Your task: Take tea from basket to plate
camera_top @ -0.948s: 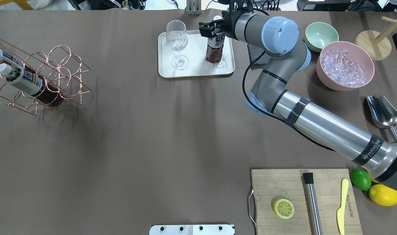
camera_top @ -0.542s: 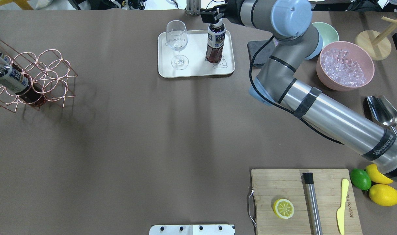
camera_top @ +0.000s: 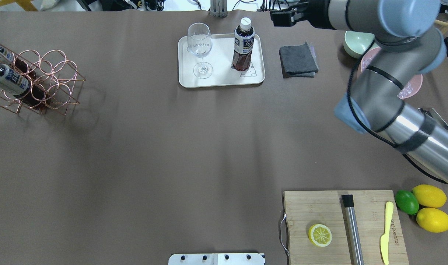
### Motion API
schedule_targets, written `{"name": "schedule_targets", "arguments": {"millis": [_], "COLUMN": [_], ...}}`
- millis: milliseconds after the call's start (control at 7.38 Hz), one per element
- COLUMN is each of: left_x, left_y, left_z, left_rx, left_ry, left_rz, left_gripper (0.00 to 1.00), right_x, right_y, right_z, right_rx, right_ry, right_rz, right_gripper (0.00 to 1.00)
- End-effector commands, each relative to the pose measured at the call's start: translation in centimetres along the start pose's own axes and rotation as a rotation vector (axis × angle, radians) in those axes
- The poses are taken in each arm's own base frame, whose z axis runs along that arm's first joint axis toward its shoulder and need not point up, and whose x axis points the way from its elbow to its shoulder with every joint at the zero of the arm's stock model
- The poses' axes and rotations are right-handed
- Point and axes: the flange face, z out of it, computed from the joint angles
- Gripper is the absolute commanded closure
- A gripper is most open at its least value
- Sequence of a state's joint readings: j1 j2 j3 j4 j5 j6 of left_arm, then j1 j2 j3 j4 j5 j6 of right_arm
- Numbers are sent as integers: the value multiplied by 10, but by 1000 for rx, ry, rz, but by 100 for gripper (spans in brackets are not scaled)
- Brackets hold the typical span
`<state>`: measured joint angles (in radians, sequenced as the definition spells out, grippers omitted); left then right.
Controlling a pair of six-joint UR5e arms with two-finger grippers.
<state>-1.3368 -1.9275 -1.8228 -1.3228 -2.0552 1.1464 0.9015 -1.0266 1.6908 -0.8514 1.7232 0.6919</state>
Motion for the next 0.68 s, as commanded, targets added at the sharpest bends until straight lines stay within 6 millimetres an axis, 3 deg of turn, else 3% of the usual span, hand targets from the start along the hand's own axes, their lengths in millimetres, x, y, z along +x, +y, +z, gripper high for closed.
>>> {"name": "schedule_targets", "arguments": {"millis": [0,135,406,542], "left_x": [3,4,6,6], "left_y": [1,-3,-5,-7], "left_z": [7,10,12,13], "left_rx": [-5,-4,-3,-3], "left_ry": [3,7,13,15], "left_rz": [9,9,5,0], "left_gripper": [100,100,100,100], "right_x": [99,140,168,185], "right_y": [80,104,129,150], "right_z": [-83,-90,-93,-98], "right_rx": [-158,-247,-436,-553], "right_ry": [200,296,425,459], "right_rz": [89,129,190,251], "right_gripper": [0,0,0,0]}}
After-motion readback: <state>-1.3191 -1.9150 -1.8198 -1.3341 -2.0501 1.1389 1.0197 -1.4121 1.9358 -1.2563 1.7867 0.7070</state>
